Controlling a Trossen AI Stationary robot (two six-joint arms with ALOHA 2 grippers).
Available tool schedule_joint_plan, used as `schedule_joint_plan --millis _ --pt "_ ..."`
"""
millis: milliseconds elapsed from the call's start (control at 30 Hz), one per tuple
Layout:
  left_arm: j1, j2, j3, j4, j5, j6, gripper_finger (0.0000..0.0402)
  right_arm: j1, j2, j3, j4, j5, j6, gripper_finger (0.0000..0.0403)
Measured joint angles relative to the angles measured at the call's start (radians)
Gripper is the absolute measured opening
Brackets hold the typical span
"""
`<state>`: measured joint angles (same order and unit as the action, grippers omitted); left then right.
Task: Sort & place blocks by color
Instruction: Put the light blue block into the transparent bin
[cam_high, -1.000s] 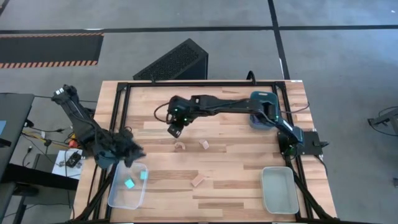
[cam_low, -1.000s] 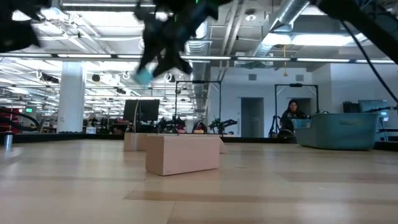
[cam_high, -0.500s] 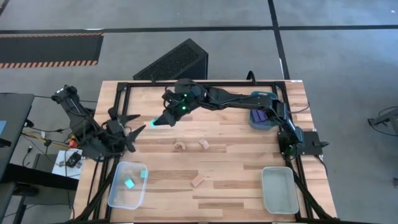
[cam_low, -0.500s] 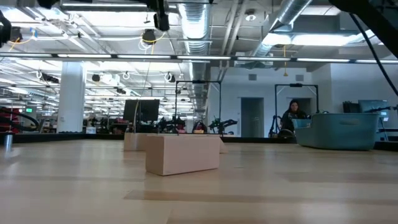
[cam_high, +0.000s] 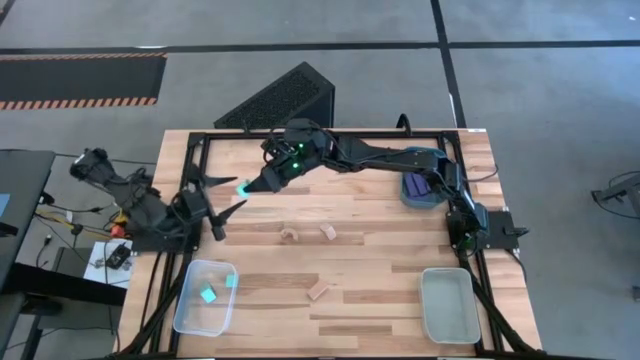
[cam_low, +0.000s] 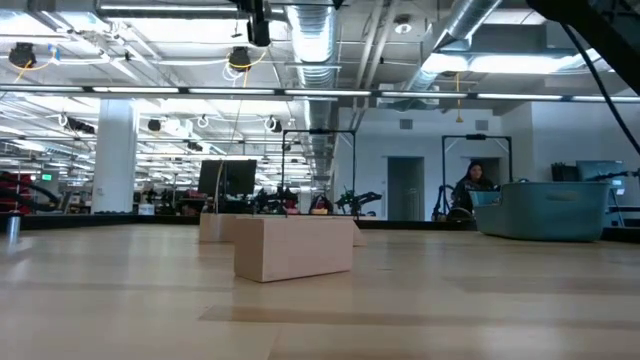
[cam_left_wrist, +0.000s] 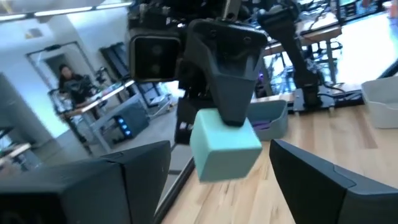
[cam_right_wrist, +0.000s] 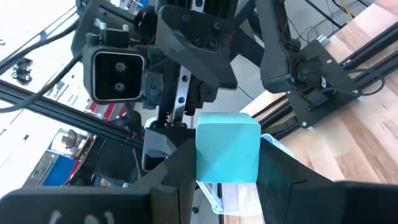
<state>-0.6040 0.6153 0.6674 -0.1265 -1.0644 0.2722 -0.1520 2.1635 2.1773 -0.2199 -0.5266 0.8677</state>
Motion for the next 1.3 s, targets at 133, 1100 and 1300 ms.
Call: schedule_joint_plan --millis 133,1100,1300 --pt "0.094 0.000 0.000 0.013 0.130 0.037 0.0258 -0.004 0.000 0.000 0.013 -0.001 0.008 0.0143" --pt "0.247 0.001 0.008 -0.121 0.196 -0.180 0.0115 -0.062 -0.003 0.004 -0.202 0.115 -0.232 0.0223" --pt "0.182 0.025 0.054 -0.489 0.370 -0.712 0.0104 -0.017 0.001 -0.001 -0.531 0.345 -0.511 0.0226"
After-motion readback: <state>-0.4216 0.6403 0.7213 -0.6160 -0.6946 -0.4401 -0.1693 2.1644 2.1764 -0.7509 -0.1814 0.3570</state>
